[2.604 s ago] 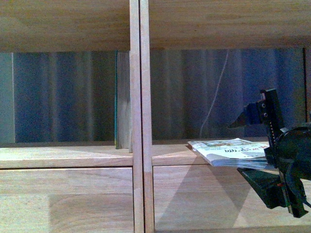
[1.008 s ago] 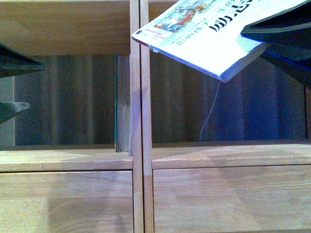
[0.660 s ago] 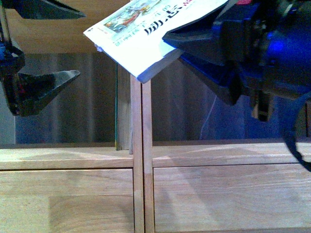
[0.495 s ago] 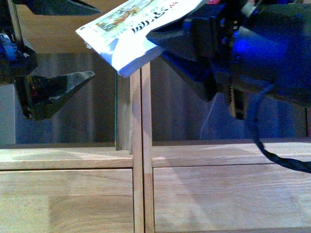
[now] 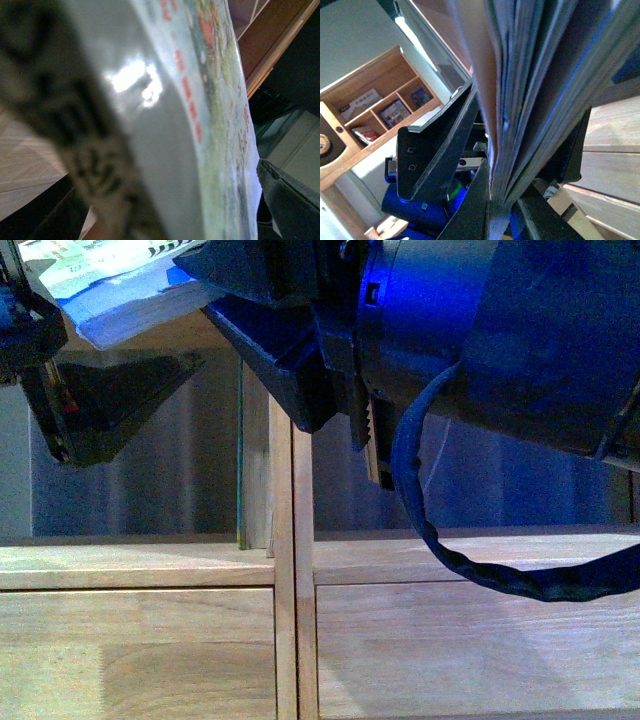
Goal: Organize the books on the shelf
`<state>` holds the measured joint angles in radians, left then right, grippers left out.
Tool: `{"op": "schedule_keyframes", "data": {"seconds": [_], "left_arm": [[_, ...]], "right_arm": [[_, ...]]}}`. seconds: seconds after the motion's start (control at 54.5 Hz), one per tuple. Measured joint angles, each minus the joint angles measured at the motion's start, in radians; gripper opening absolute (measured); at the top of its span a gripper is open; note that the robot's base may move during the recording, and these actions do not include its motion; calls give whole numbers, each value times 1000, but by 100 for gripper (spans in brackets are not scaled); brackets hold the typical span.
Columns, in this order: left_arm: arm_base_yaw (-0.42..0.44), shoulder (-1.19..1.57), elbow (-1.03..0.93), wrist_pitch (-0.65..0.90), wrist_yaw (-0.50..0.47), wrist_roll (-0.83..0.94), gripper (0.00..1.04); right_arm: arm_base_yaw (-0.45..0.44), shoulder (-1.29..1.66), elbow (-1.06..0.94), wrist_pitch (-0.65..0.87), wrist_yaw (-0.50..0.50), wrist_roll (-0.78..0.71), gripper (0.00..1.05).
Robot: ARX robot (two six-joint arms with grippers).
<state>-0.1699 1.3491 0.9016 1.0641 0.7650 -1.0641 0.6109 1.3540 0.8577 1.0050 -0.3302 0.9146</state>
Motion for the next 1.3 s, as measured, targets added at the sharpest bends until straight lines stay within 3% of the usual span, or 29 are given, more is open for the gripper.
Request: {"op": "schedule_keyframes", "data": {"seconds": [0.11,0.458,0.825,1.027,1.21,1.302], "left_arm": [[0,-14,-13,28,14,-6,96],[0,-25,-35,51,-6,-6,53],[21,-48,-43,25,2,8,10],[91,-45,-24,-7,-11,36,7],[193,-44,30,-52,-24,104,7],[222,-44,58,-110,-24,172,7]], "right_arm": [[-2,0,-18,22,-7,51,7],[-6,0,-35,90,-52,171,7],[-10,-28,-75,95,-84,197,51],[-62,-111,-142,19,-153,153,75],[-192,-265,-226,-162,-249,-13,99],[-279,-336,-269,-265,-295,-111,97]]}}
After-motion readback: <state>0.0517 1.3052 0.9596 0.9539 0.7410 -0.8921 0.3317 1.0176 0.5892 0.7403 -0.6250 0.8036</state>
